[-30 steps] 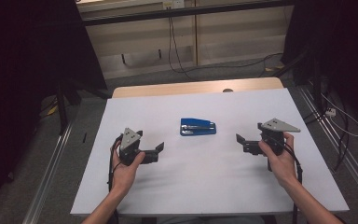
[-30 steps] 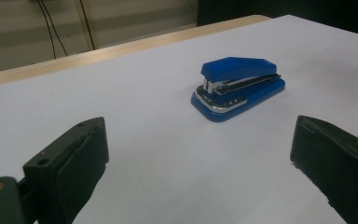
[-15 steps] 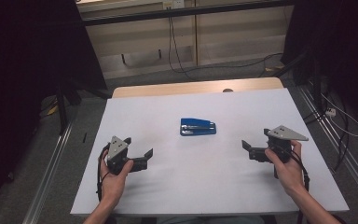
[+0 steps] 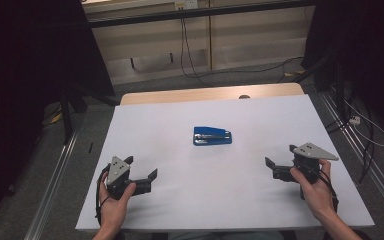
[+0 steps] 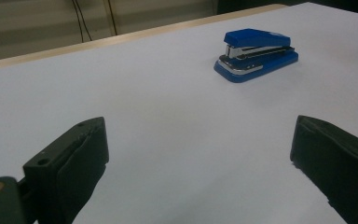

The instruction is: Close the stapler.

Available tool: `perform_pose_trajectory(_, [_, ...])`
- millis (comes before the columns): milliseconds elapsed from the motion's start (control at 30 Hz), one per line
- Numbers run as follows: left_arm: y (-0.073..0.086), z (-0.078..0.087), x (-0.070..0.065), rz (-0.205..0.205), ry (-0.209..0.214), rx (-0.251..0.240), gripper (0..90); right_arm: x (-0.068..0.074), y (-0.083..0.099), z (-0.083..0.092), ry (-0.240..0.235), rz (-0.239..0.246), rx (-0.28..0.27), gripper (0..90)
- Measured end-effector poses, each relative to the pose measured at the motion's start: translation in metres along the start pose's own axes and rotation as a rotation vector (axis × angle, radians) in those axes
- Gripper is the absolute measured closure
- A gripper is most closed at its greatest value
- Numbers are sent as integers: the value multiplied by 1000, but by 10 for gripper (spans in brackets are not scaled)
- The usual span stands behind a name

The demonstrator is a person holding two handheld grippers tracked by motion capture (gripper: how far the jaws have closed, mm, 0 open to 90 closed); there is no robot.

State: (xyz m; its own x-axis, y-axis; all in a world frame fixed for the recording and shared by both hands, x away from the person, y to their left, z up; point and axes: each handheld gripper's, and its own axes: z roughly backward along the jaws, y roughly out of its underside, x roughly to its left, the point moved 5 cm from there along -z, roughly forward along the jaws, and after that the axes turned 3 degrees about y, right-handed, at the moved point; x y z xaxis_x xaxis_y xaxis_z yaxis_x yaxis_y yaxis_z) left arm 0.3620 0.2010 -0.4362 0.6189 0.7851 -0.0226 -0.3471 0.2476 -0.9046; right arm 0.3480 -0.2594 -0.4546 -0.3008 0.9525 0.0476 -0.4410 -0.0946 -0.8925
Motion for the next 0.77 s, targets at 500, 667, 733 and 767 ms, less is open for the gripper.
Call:
perform_pose_trajectory(500, [9,-1,4,-4,-60,33,44,-8,11,13,23,-41,-16,38])
perform_pose_trajectory(667, [10,-2,2,0,-38,38,44,-10,7,13,19,-64,-33,38])
perform_pose_trajectory(733, [10,-3,0,-6,-23,35,44,-11,6,13,27,-69,-39,38])
perform_pose_trajectory(767, [10,-4,-1,-4,-15,30,44,-11,6,13,27,-70,-36,36])
